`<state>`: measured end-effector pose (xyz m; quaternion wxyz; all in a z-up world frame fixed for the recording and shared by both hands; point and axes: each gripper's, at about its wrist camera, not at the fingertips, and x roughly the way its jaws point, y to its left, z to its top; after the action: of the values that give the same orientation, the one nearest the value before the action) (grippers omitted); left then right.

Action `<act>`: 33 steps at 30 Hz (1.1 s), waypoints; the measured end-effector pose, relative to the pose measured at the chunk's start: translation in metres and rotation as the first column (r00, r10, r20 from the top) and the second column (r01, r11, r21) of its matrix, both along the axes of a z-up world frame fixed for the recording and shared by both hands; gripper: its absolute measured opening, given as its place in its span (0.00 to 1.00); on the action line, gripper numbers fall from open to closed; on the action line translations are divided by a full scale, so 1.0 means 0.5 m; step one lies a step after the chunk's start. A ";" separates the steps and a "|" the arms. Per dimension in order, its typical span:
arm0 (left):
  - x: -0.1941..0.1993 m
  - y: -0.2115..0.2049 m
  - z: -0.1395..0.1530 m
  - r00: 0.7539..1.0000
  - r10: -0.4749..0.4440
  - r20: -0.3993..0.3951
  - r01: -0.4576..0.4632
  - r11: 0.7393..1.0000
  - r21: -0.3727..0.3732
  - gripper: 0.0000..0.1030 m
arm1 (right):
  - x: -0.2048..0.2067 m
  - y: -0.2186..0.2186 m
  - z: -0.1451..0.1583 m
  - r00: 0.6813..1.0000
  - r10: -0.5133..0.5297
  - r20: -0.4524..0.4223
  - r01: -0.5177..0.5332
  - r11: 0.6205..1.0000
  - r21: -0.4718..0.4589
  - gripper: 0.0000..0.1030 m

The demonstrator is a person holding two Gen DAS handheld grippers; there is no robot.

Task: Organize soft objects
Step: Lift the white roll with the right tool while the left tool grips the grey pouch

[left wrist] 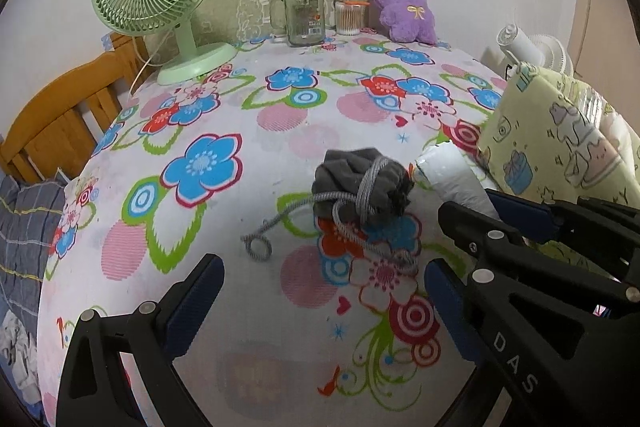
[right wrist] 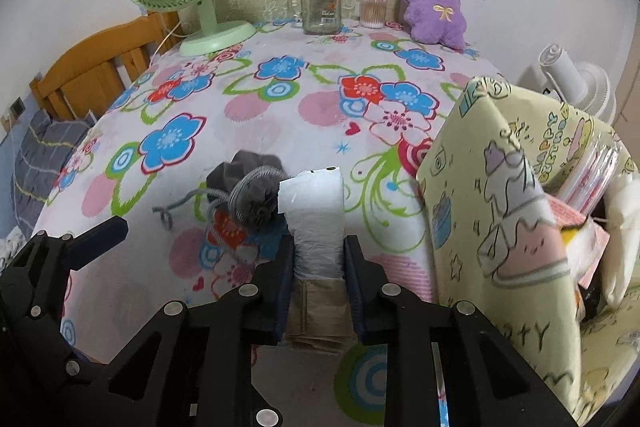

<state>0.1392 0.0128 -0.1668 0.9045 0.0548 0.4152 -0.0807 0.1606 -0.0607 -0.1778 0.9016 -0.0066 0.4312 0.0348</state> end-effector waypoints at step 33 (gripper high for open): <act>0.116 0.031 -0.036 0.997 0.013 -0.071 -0.012 1.000 0.005 0.92 | 0.136 0.028 -0.041 0.998 0.028 -0.062 -0.027 0.999 0.024 0.26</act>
<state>0.1971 0.0282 -0.1847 0.8896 0.0515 0.4475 -0.0760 0.2287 -0.0469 -0.1985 0.8870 -0.0011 0.4588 0.0523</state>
